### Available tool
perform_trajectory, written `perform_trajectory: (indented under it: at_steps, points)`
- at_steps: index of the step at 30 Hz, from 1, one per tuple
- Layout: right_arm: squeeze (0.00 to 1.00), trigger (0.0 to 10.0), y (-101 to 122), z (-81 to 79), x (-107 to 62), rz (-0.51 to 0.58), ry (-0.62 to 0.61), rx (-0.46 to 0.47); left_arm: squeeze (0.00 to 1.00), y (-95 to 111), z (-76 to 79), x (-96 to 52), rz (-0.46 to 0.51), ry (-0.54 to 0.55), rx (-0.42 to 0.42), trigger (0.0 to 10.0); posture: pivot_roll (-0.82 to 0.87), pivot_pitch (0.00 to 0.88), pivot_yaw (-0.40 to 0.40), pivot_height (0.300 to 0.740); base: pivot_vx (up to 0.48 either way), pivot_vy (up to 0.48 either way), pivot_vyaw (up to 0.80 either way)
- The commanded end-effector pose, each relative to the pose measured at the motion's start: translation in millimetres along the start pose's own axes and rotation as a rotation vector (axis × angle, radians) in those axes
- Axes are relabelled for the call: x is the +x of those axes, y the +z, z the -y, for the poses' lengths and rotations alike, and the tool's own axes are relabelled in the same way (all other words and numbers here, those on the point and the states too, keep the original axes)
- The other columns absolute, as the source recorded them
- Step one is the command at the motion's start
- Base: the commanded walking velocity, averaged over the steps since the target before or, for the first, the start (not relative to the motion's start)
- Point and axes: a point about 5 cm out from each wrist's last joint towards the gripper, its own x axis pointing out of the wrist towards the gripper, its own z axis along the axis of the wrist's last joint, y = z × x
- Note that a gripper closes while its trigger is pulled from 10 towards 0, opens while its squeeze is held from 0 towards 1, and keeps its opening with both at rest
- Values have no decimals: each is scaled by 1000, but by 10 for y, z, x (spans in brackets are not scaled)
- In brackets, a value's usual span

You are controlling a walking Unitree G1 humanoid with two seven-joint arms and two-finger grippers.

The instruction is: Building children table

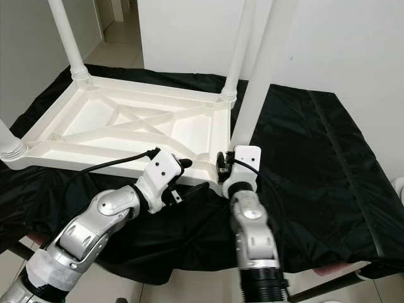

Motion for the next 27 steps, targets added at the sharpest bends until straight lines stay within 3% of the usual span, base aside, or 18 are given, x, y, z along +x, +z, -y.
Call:
perform_trajectory:
  at_steps: [1, 5, 6, 8, 9, 19, 20, 21, 27]
  points:
    - [0, 10000, -114, -60, -63, -57, -34, 42, 0, 7, 41, -10, -2, -56, 0, 10000, 10, 79, -56, 740, 0, 0, 0]
    - [0, 10000, -105, -140, -82, -58, 12, 52, 0, -2, 42, -24, -6, -56, -3, 10000, 6, 83, -55, 740, 0, 0, 0]
    - [612, 10000, -77, -148, -88, -41, 25, 49, 0, -3, 44, -27, -6, -57, -3, 10000, 6, 84, -57, 740, 0, 0, 0]
    - [612, 10000, -56, -152, -91, -29, 31, 47, 0, -3, 45, -27, -6, -58, -3, 10000, 6, 84, -57, 740, 0, 0, 0]
    - [1000, 10000, -37, -147, -100, -21, 29, 49, 0, -1, 45, -26, -6, -58, -3, 10000, 6, 85, -54, 740, 0, 0, 0]
    - [1000, 10000, 23, -26, -137, 19, 66, 71, 0, -2, 52, -17, -6, -59, -7, 10000, -3, 88, -48, 740, 0, 0, 0]
    - [98, 10000, 0, 31, -152, 5, 131, 56, 0, 0, 45, -17, -6, -58, -7, 10000, -4, 87, -50, 740, 0, 0, 0]
    - [0, 10000, -17, 55, -167, -3, 198, 50, 0, 0, 42, -17, -6, -57, -7, 10000, -6, 86, -50, 740, 0, 0, 0]
    - [0, 10000, -47, 96, -185, -18, 293, 26, 0, 0, 43, -16, -5, -56, -8, 10000, -8, 86, -49, 740, 0, 0, 0]
